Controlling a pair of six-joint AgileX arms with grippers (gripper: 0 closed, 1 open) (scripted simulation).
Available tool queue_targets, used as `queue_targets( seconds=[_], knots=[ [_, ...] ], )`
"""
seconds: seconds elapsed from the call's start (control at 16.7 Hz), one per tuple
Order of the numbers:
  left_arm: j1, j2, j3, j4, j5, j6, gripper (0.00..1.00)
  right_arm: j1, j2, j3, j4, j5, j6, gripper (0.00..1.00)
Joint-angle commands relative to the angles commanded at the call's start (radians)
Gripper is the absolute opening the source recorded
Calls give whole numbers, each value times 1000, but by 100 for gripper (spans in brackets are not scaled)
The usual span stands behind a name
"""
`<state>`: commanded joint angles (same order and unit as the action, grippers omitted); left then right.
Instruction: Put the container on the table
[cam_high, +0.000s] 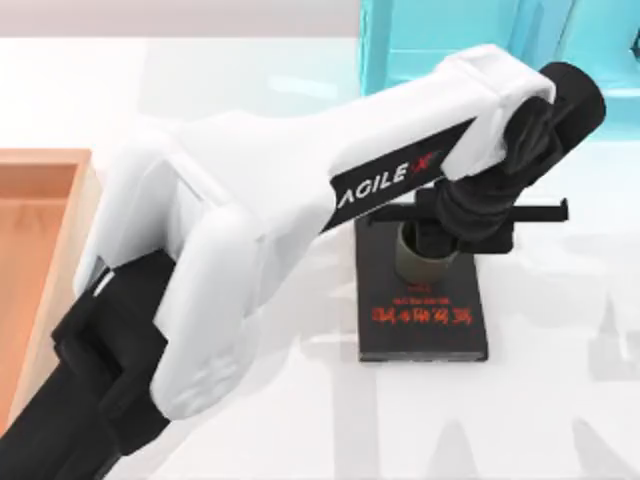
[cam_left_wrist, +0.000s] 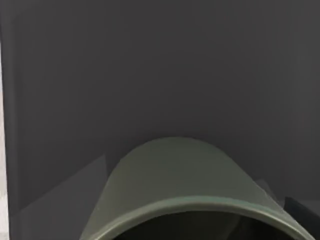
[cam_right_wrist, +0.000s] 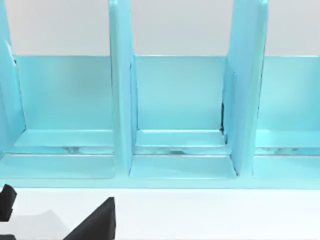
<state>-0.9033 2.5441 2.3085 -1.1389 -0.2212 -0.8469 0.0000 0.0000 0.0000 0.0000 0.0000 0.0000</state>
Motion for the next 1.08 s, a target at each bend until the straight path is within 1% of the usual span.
queue_targets(
  seconds=[0.3,0.42,0.78,0.9,1.08],
  knots=[
    [-2,4,11,-17,-1,1,0,0,0,0,0,0,0,100],
    [0,23,57,-65,-3,-3,0,0,0,0,0,0,0,100],
    [-4,51,275,-228,-1,0,0,0,0,0,0,0,0,100],
    [-5,55,307,-251,0,0,0,0,0,0,0,0,0,100],
    [-5,56,309,-252,0,0,0,0,0,0,0,0,0,100]
  ],
)
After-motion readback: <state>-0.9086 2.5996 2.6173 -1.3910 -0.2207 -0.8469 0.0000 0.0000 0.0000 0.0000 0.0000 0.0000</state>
